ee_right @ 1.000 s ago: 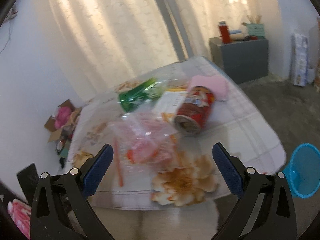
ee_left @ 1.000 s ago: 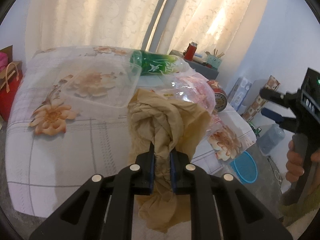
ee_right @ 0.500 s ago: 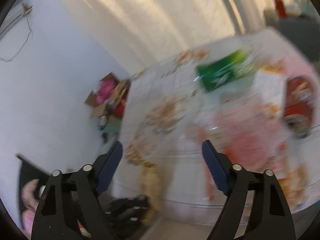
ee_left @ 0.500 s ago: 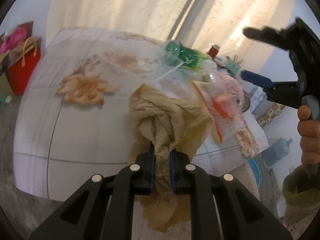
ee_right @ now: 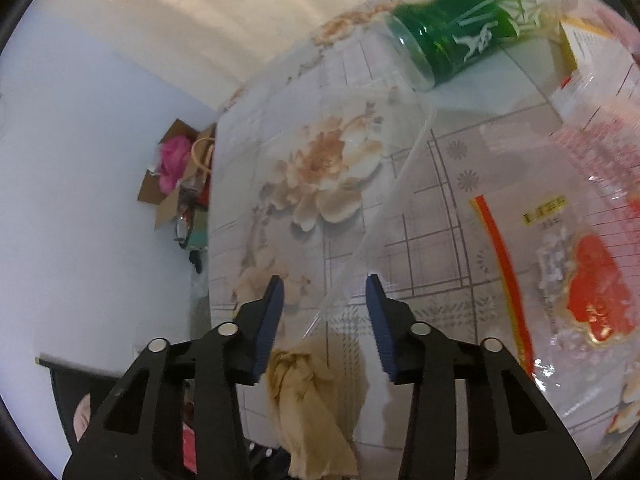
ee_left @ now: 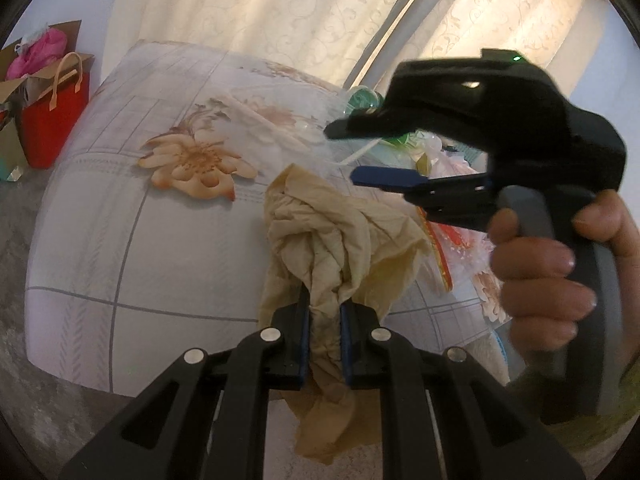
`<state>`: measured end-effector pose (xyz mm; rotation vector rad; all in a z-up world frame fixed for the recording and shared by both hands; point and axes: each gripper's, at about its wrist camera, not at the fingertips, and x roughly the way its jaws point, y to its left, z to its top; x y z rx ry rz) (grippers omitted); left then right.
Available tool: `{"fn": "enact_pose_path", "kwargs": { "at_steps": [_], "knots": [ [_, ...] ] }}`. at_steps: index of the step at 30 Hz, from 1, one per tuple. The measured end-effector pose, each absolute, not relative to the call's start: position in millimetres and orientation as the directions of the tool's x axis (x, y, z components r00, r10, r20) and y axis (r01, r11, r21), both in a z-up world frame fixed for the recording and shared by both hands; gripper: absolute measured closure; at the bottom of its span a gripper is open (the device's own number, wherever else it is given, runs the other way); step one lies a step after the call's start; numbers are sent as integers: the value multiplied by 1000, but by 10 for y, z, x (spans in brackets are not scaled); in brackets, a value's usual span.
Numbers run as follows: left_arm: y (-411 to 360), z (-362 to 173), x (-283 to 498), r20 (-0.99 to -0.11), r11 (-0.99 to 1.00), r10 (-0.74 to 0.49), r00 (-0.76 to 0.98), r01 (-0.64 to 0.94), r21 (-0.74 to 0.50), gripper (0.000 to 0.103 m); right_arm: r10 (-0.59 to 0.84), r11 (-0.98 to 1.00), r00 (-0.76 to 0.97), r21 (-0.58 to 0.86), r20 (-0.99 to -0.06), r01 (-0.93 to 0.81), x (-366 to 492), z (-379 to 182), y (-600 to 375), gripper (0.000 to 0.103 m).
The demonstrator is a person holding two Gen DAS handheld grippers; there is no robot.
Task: Collect trash
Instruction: 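Lift the paper towel with the left tool while the right tool grasps the clear container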
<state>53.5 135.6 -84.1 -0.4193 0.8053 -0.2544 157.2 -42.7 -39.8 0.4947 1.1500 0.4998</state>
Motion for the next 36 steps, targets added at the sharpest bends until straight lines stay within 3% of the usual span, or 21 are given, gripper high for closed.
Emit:
{"fn": "enact_pose_path", "kwargs": {
  "at_steps": [4, 8, 15, 27, 36],
  "knots": [
    [1400, -845, 514, -638, 884, -380, 670, 62, -463, 91, 606, 787, 312, 609, -732, -102, 1627, -492, -370, 79],
    [1432, -845, 510, -637, 883, -380, 670, 58, -465, 92, 619, 774, 317, 626, -718, -95, 1623, -514, -404, 82],
    [1434, -842, 503, -641, 885, -373, 671, 48, -464, 92, 656, 736, 323, 673, -682, -75, 1557, -485, -592, 98],
    [1397, -765, 495, -646, 890, -355, 676, 33, -455, 93, 675, 712, 399, 690, -621, -132, 1364, -247, -811, 101],
    [1372, -450, 342, -607, 906, -329, 724, 59, -420, 93, 696, 675, 503, 705, -513, -215, 994, 210, -1352, 101]
  ]
}}
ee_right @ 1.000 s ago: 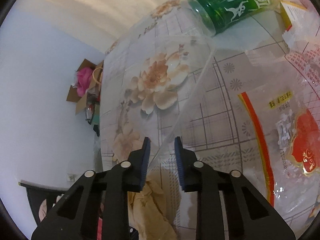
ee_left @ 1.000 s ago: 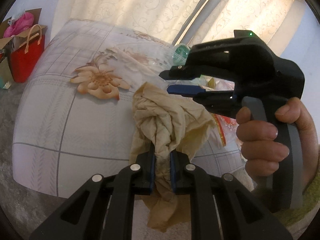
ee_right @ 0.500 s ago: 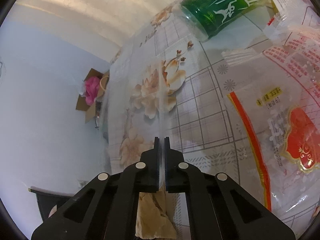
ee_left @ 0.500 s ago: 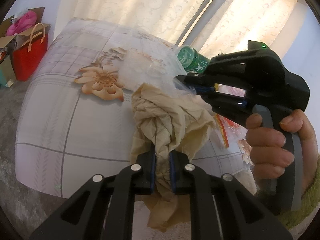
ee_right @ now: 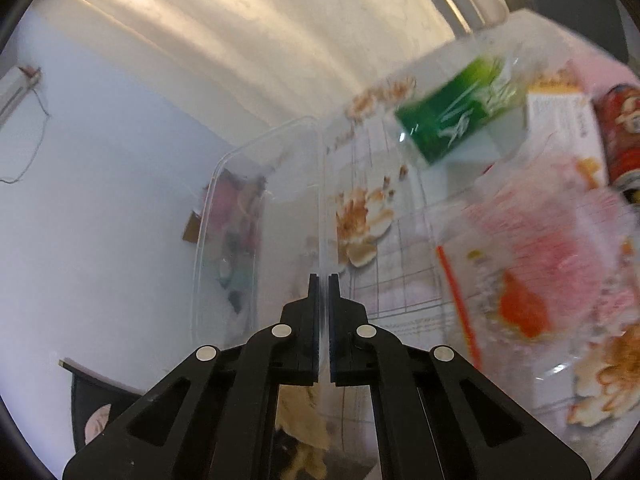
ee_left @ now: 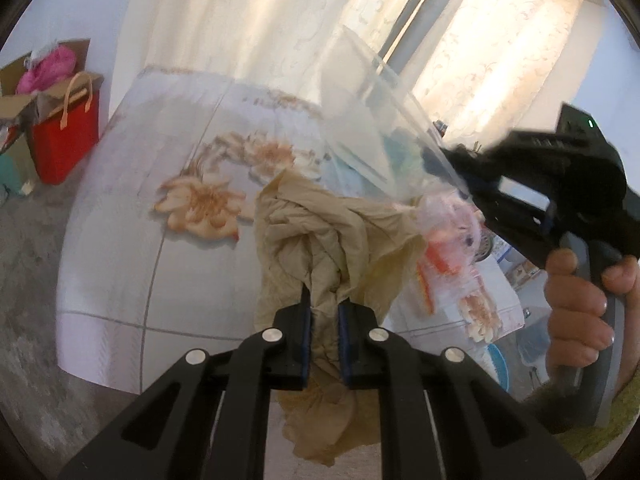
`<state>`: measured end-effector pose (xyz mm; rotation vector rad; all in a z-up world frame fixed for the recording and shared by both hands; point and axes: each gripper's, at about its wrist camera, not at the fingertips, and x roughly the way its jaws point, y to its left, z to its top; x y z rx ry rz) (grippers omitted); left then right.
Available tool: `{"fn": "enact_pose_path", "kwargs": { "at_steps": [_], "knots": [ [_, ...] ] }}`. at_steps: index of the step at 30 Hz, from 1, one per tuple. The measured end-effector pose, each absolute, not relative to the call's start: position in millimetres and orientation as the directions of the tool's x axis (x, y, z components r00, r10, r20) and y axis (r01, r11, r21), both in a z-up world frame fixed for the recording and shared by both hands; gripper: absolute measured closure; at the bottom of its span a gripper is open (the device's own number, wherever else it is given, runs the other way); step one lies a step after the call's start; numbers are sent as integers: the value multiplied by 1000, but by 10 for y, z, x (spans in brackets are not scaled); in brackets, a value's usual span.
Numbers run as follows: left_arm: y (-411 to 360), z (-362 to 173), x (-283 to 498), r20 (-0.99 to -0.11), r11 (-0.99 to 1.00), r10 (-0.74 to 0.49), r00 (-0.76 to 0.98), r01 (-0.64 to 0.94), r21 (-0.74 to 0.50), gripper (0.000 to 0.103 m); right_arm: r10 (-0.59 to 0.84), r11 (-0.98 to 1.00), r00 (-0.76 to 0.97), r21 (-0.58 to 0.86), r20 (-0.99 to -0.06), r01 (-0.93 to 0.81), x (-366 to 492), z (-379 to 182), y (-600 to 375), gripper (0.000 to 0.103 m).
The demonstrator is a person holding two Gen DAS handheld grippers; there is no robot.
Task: Collect trash
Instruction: 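Lift the paper towel with the left tool while the right tool grasps the clear container, then carry both items to the blue wastebasket and open both tools to drop them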
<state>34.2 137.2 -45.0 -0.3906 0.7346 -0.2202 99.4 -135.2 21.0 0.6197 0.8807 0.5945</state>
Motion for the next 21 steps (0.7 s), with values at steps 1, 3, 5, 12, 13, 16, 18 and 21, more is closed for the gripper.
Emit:
{"fn": "enact_pose_path", "kwargs": {
  "at_steps": [1, 3, 5, 12, 13, 16, 18, 21],
  "knots": [
    [1350, -377, 328, -596, 907, -332, 731, 73, -416, 93, 697, 670, 513, 710, -501, -218, 957, 245, -1433, 101],
    [1304, -267, 314, -578, 907, -342, 741, 99, -410, 93, 696, 658, 547, 719, -465, -225, 851, 360, -1673, 101],
    [1212, -124, 321, -557, 906, -361, 748, 138, -401, 93, 683, 657, 582, 719, -442, -225, 688, 443, -1935, 101],
    [503, 344, 408, -488, 860, -505, 712, 369, -352, 93, 525, 711, 746, 693, -410, -119, 136, 528, -3069, 101],
    [312, 419, 442, -480, 839, -542, 689, 422, -343, 93, 483, 716, 774, 694, -410, -79, 21, 508, -3310, 101],
    [-128, 546, 515, -475, 787, -615, 629, 528, -319, 93, 369, 714, 829, 699, -420, 36, -325, 384, -3914, 101],
    [-458, 588, 582, -488, 747, -656, 576, 587, -312, 93, 292, 709, 852, 696, -434, 112, -519, 294, -4235, 101],
    [-997, 588, 682, -515, 672, -716, 472, 665, -326, 93, 161, 685, 868, 687, -470, 245, -876, 87, -4753, 101]
  ]
}}
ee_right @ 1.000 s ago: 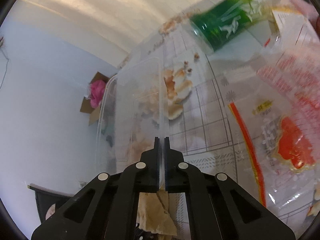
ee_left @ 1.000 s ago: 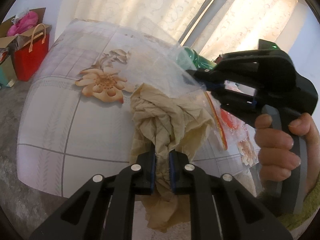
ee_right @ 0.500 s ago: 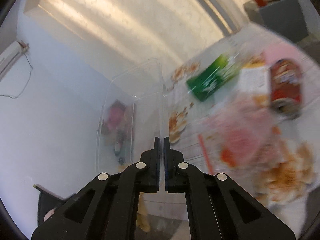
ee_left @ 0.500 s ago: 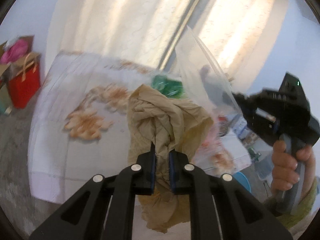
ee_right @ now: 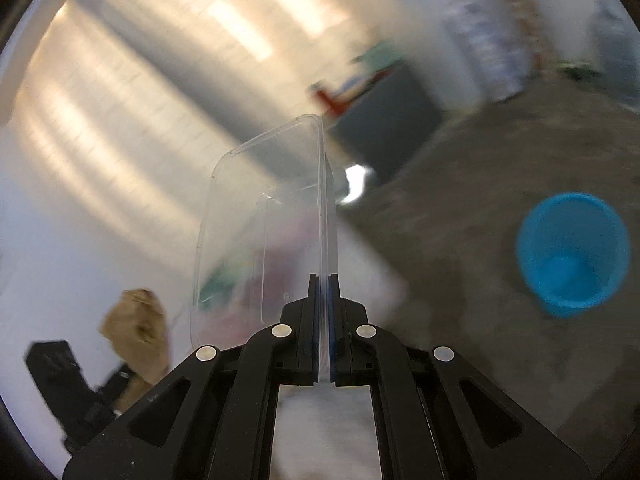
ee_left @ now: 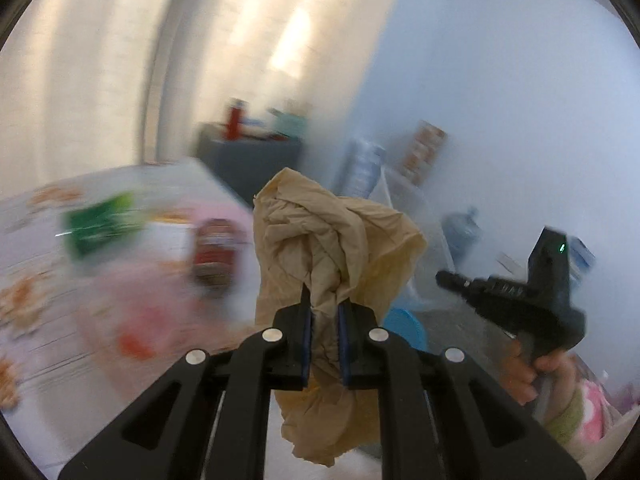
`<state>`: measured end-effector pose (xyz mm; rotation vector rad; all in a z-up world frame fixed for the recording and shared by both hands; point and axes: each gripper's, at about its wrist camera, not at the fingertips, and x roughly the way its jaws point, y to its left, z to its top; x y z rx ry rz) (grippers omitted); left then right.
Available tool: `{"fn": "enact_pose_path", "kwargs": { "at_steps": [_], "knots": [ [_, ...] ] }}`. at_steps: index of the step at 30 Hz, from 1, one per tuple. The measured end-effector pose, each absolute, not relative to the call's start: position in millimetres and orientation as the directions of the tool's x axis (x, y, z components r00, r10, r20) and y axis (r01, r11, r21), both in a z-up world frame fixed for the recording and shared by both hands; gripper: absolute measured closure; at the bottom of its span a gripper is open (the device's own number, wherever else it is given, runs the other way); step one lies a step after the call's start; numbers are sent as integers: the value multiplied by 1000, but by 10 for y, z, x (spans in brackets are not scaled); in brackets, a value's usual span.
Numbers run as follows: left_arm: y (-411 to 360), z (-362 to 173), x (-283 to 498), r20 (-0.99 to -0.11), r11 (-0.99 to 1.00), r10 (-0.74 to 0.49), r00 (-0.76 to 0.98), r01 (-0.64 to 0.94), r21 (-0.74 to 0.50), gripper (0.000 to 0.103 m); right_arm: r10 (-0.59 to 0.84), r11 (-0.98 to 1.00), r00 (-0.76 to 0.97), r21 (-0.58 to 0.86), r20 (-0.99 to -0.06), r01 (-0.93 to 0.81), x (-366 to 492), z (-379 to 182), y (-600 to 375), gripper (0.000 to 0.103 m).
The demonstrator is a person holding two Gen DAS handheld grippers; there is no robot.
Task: Collect trash
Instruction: 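Carry both items to the blue wastebasket and open both tools to drop them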
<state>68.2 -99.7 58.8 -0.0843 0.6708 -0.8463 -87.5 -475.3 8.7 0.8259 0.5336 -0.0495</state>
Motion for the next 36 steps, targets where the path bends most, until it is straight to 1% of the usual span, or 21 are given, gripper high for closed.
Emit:
{"fn": "enact_pose_path", "kwargs": {
  "at_steps": [4, 6, 10, 12, 15, 18, 20, 24, 26, 27, 28, 29, 30, 31, 32, 33, 34, 35, 36],
  "knots": [
    [-1868, 563, 748, -564, 576, -751, 345, 759, -303, 93, 22, 614, 850, 678, -527, 404, -1261, -264, -5320, 101],
    [-2332, 447, 829, -607, 528, -752, 255, 784, -325, 93, -38, 571, 829, 669, -559, 477, -1403, -495, -5539, 101],
    [-3251, 112, 814, -709, 504, -688, 153, 804, -316, 93, -132, 492, 762, 625, -634, 606, -1611, -897, -5962, 101],
    [-3737, -198, 830, -764, 504, -637, 107, 807, -307, 93, -148, 468, 733, 606, -663, 643, -1601, -1074, -6072, 101],
    [-4240, -590, 864, -809, 517, -586, 49, 791, -326, 93, -156, 436, 683, 570, -714, 696, -1580, -1382, -6218, 101],
    [-4807, -1113, 971, -873, 543, -487, 15, 788, -289, 93, -146, 421, 634, 532, -759, 734, -1513, -1627, -6411, 101],
    [-5088, -1348, 1026, -893, 549, -449, 2, 789, -274, 93, -136, 412, 596, 502, -792, 760, -1340, -1769, -6527, 101],
    [-5499, -1777, 1233, -919, 584, -390, -48, 759, -288, 92, -135, 407, 538, 448, -832, 796, -1312, -1952, -6629, 101],
    [-5708, -1979, 1348, -932, 604, -359, -44, 751, -268, 91, -135, 411, 523, 433, -841, 802, -1272, -2037, -6700, 101],
    [-5755, -2013, 1399, -935, 608, -352, -33, 752, -256, 87, -142, 418, 511, 416, -848, 807, -1207, -2055, -6722, 101],
    [-5828, -2073, 1472, -938, 608, -345, -27, 755, -245, 72, -144, 427, 497, 399, -856, 811, -1150, -2093, -6735, 100],
    [-5873, -2101, 1492, -940, 613, -341, -20, 753, -239, 62, -127, 433, 487, 394, -864, 811, -1032, -2163, -6777, 98],
    [-5879, -2123, 1541, -942, 626, -336, -7, 746, -228, 45, -115, 435, 489, 399, -865, 807, -976, -2212, -6792, 95],
    [-5883, -2156, 1611, -942, 651, -335, 22, 728, -215, 38, -106, 445, 479, 389, -871, 807, -861, -2294, -6817, 89],
    [-5847, -2127, 1627, -938, 670, -346, 38, 709, -218, 37, -110, 455, 464, 370, -879, 810, -776, -2374, -6844, 83],
    [-5799, -2122, 1687, -932, 687, -361, 37, 686, -239, 34, -121, 472, 439, 338, -890, 814, -688, -2447, -6844, 70],
    [-5806, -2156, 1754, -931, 696, -364, 27, 672, -252, 33, -129, 485, 417, 309, -900, 818, -622, -2509, -6844, 64],
    [-5781, -2145, 1756, -931, 705, -365, 16, 657, -265, 33, -137, 493, 399, 287, -906, 821, -585, -2592, -6855, 61],
    [-5754, -2129, 1775, -928, 713, -373, 8, 642, -281, 33, -142, 496, 386, 272, -911, 825, -564, -2640, -6857, 61]
  ]
}}
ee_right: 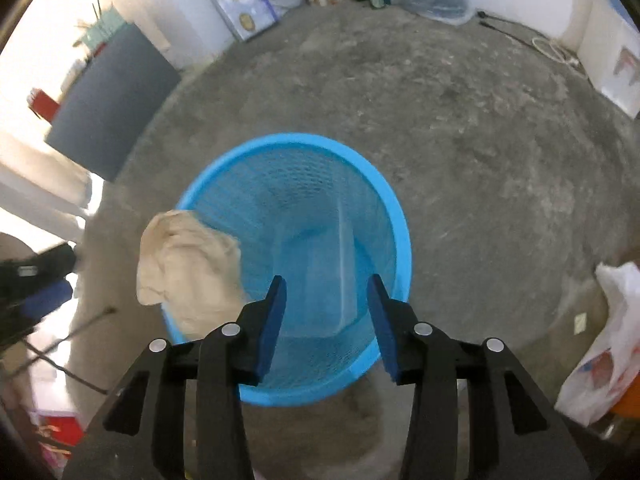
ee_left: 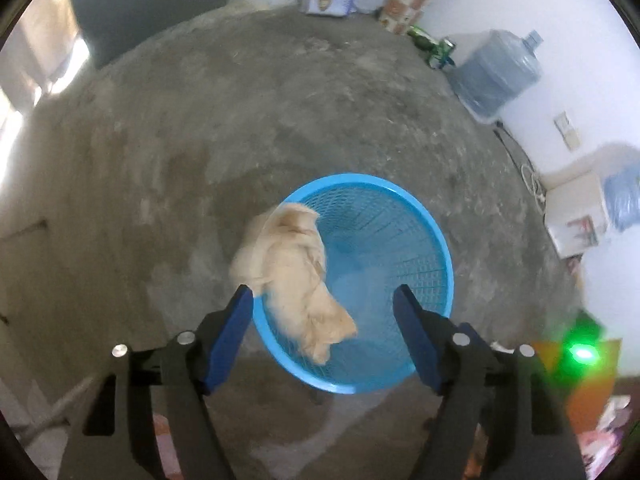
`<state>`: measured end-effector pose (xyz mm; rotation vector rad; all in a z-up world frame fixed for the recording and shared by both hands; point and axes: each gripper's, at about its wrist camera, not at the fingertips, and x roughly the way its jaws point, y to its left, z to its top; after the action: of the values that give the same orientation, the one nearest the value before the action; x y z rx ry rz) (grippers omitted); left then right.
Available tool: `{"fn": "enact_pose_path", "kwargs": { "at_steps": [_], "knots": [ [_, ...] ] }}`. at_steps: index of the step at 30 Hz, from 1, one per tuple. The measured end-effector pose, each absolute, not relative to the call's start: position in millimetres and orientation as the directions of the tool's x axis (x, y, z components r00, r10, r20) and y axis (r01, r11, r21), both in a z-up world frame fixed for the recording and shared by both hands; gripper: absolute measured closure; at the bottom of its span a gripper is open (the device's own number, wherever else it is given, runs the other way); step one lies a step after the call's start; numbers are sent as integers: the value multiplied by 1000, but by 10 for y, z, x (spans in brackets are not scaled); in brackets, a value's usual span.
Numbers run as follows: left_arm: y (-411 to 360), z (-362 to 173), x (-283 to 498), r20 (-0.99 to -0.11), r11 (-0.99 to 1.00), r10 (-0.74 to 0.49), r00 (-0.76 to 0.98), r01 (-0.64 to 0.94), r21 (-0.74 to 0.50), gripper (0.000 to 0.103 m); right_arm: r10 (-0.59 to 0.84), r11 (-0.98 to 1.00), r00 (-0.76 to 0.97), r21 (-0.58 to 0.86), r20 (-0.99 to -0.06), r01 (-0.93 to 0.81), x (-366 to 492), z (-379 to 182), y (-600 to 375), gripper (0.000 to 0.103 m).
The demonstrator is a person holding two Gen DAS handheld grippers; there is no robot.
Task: Collect trash
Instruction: 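Carry both items to the blue wastebasket and open both tools to drop them, then return both tools to the table above the remaining trash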
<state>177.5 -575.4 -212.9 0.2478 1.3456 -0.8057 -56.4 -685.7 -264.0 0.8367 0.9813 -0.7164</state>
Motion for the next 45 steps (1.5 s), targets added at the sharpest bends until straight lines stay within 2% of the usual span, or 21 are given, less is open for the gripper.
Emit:
{"fn": "enact_pose_path", "kwargs": {
  "at_steps": [7, 14, 21, 25, 29, 31, 34, 40, 45],
  "knots": [
    [-5477, -1769, 1717, -892, 712, -450, 45, 620, -328, 33, -191, 461, 415, 292, -890, 838, -798, -2423, -6802, 61],
    [-4988, -1060, 1253, -837, 615, -542, 81, 717, -329, 32, -247, 448, 464, 324, -851, 833, -1196, -1975, -6560, 60],
    [-3896, -318, 650, -758, 550, -640, 128, 766, -334, 21, -231, 532, 586, 403, -777, 745, -1422, -1312, -6017, 35],
    [-3206, -12, 380, -691, 519, -703, 168, 785, -338, 17, -187, 615, 641, 420, -744, 667, -1337, -946, -5685, 32],
    [-2474, 82, 272, -665, 612, -688, 291, 726, -315, 16, -128, 732, 699, 409, -703, 545, -1038, -513, -5259, 24],
    [-2061, 94, 227, -643, 697, -641, 418, 669, -260, 12, -114, 785, 719, 381, -686, 488, -896, -355, -5050, 18],
    [-1511, 37, 260, -649, 779, -559, 516, 595, -198, 8, -96, 867, 742, 310, -664, 390, -603, -112, -4614, 8],
    [-484, -157, 375, -685, 901, -407, 605, 387, -194, 6, -83, 957, 744, 156, -663, 246, -9, 9, -3677, 8],
    [102, -213, 421, -650, 936, -352, 674, 236, -262, 6, -25, 984, 737, 115, -675, 138, 322, 4, -3080, 8]
  ]
}}
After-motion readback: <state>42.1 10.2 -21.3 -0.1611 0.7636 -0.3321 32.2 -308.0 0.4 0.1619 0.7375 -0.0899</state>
